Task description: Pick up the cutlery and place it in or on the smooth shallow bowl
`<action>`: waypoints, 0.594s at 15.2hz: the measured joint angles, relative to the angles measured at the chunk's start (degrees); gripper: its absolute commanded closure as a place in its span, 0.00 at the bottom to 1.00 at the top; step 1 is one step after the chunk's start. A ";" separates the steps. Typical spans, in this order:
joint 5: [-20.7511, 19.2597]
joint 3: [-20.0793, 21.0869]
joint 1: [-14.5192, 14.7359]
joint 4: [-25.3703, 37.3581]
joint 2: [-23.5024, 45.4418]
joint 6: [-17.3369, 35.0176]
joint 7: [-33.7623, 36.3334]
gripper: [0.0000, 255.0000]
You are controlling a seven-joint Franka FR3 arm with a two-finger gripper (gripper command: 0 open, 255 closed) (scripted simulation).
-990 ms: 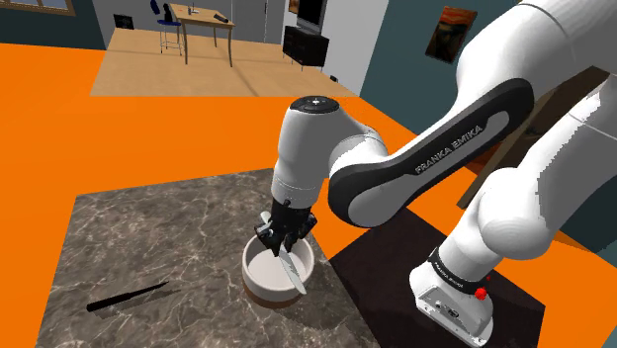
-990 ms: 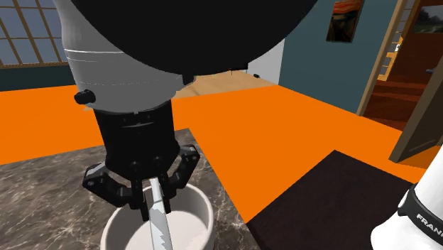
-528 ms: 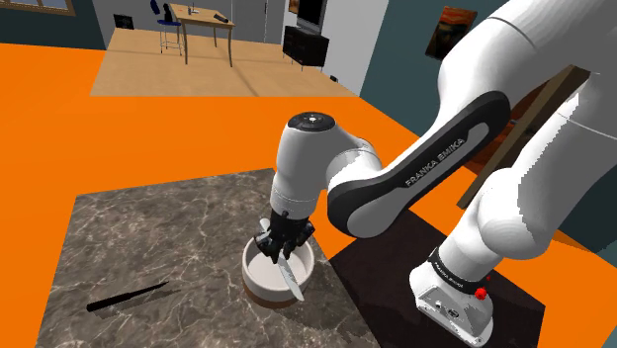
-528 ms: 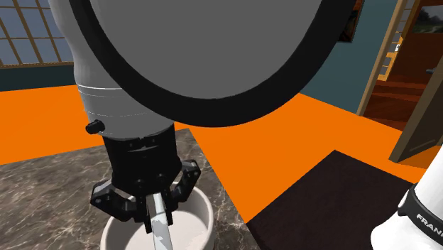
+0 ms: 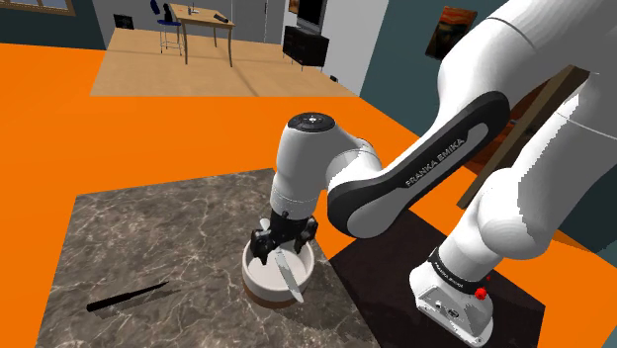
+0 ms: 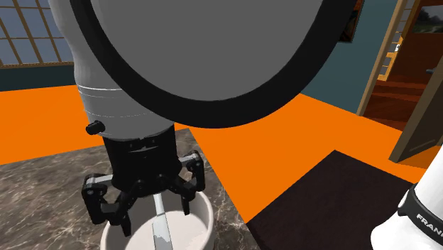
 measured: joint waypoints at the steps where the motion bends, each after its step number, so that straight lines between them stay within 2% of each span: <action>1: 0.00 0.00 0.00 0.00 0.00 0.00 0.00 0.00; 3: 0.00 0.00 0.00 0.00 0.00 0.00 0.00 0.00; 7: 5.91 -0.69 1.06 1.18 -6.77 -6.72 -4.18 0.00; 9: 6.69 -0.96 1.29 1.64 -7.82 -8.15 -4.75 0.00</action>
